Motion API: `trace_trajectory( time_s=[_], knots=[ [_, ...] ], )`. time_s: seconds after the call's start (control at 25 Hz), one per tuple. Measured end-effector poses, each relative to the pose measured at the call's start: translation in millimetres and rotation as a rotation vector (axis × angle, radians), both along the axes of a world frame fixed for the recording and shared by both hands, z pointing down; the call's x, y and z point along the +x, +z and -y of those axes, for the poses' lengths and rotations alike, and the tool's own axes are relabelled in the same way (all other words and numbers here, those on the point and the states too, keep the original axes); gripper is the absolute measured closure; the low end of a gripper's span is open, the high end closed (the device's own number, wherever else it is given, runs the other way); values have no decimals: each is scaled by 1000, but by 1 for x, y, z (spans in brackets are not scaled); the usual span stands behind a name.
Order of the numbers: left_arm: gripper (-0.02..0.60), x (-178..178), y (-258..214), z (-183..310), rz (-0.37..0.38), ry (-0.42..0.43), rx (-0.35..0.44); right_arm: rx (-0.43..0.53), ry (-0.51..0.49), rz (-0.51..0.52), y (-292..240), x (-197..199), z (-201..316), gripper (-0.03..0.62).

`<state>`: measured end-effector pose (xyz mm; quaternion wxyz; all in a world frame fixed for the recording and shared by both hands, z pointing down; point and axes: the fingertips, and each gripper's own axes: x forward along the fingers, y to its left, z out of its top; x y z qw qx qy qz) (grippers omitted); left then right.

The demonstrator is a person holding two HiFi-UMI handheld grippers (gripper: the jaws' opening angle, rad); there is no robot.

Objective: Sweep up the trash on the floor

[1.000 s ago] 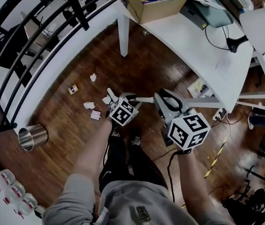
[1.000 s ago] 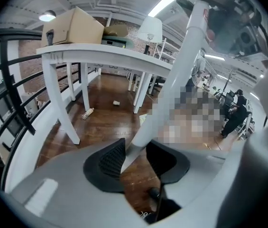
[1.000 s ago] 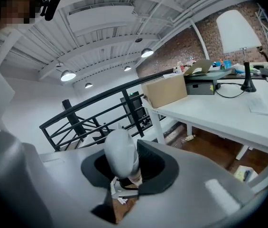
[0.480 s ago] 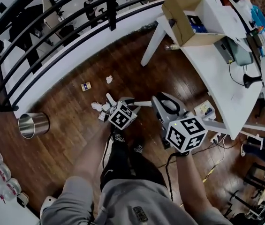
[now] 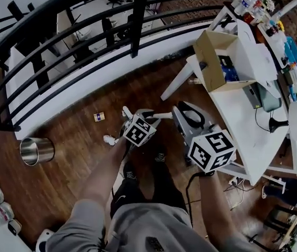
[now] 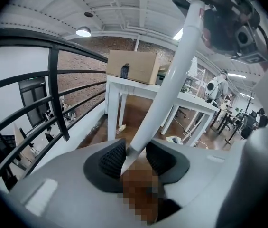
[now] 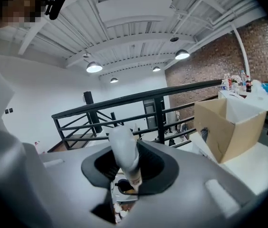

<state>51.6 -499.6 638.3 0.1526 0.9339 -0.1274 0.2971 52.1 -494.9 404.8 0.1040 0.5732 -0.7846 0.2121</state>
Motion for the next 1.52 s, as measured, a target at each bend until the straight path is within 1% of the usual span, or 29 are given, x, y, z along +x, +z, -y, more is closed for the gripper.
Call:
trace_trajectory(
  time_s=[0.12,0.24,0.32,0.4,0.52,0.68,0.8,0.92,1.32,1.52],
  knots=[
    [442,23,1,35,-3,-50,5,26,-42,-11,-2,21,32,517],
    [442,45,8,75,-3,-119,4,36,-118,-31,7,37,69,517],
    [441,55,18,97,12,-152,-8,30,-168,-37,19,46,91,517],
    [439,65,32,113,31,-167,-25,14,-205,-37,32,57,108,517],
    [440,70,50,138,48,-221,-41,-3,-266,-37,49,63,135,517],
    [439,68,68,157,33,-287,-51,-19,-323,-21,66,63,158,517],
    [439,60,74,163,32,-345,-55,-32,-360,3,70,61,165,517],
    [439,45,74,160,49,-393,-56,-40,-434,2,72,47,162,517],
    [439,-17,74,122,58,-573,-95,-57,-675,-22,72,-22,127,516],
    [440,-50,74,97,53,-649,-90,-47,-789,-40,71,-59,99,516]
  ],
)
